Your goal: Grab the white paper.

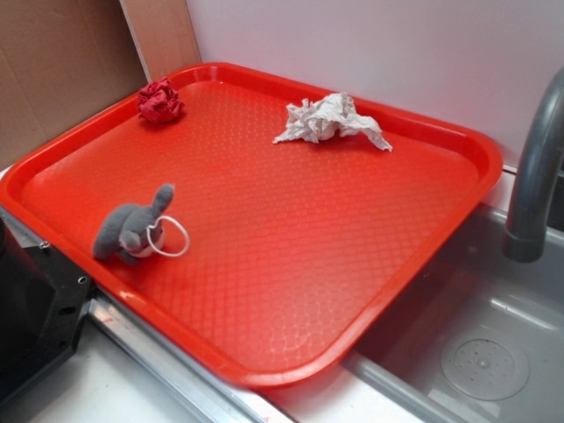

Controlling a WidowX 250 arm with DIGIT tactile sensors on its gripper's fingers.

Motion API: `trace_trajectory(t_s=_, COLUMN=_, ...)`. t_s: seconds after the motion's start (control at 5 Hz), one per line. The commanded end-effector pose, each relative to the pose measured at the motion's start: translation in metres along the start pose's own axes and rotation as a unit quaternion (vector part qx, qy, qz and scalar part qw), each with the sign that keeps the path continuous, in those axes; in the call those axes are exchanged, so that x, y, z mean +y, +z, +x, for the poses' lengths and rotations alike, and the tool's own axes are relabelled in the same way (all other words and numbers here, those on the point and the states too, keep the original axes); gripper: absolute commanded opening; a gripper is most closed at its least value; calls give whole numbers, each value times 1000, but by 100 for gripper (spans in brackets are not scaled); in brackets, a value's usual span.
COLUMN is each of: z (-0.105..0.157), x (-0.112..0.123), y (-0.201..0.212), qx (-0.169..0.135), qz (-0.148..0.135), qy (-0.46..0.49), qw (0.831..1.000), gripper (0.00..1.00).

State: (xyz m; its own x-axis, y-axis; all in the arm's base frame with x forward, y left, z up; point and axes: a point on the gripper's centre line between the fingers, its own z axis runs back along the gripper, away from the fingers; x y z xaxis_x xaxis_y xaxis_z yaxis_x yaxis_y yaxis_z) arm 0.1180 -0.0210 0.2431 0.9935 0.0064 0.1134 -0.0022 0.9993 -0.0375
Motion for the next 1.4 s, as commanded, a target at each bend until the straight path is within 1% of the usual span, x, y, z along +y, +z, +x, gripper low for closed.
trace_trajectory(t_s=0.0, z=0, x=0, y=0, qx=0, qz=0, qy=0, qw=1000, gripper=100)
trace_trajectory(t_s=0.2, z=44, x=21, y=-55, qx=35, qz=14, qy=31, qw=999, gripper=100)
trace_trajectory(t_s=0.4, z=97, x=13, y=-92, qx=-21, qz=5, qy=-31, qw=999, gripper=100)
trace_trajectory(t_s=0.6, z=135, x=1, y=-115, qx=-41, qz=-14, qy=-56, qw=997, gripper=100)
trace_trajectory(t_s=0.8, z=162, x=-10, y=-144, qx=-36, qz=-17, qy=-82, qw=996, gripper=100)
trace_trajectory(t_s=1.0, z=171, x=-28, y=-183, qx=-12, qz=20, qy=-109, qw=994, gripper=100)
trace_trajectory(t_s=1.2, z=194, x=-25, y=-207, qx=-2, qz=45, qy=-86, qw=995, gripper=100)
